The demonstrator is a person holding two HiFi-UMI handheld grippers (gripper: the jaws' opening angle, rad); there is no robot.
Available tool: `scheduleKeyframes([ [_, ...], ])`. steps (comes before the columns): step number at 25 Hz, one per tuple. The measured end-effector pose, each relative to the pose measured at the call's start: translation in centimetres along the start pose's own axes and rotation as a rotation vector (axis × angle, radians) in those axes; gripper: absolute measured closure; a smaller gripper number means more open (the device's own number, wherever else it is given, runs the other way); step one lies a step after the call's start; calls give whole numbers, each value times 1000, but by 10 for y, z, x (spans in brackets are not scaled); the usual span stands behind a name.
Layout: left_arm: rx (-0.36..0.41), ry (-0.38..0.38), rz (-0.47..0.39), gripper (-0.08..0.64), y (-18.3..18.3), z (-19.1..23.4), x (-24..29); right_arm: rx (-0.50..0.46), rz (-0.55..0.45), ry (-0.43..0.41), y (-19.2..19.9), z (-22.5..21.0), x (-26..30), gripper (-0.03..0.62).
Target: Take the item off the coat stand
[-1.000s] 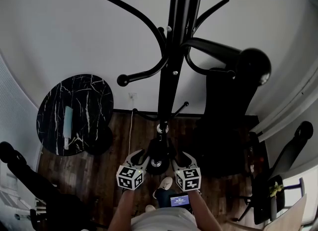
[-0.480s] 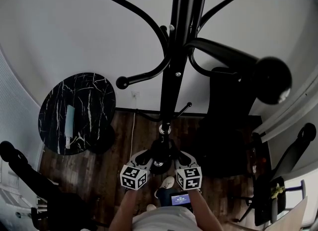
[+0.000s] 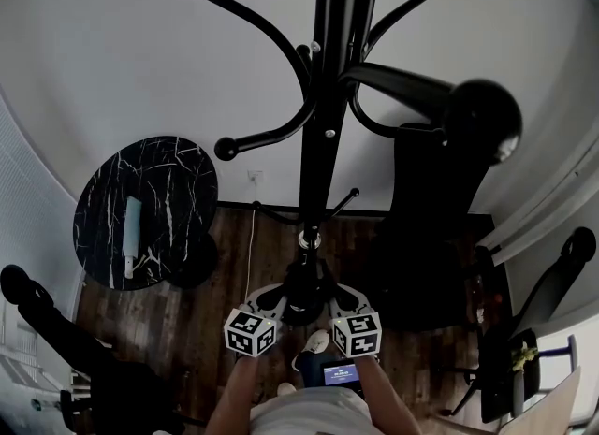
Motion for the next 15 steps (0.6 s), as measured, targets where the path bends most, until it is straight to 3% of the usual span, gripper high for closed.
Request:
scheduleKeyframes([
  [15,32,6,8,528,-4,-17,-23,8,-15,-1,-2,16,-26,560],
])
Point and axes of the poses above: the fingertips, and each gripper's own axes: x forward along the fingers, z to its left, y out of its underside, the point moved 7 cm from there along -x, backward along the fingers, and after that the axes turned 11 degrees about -z, right-handed, at the moved point
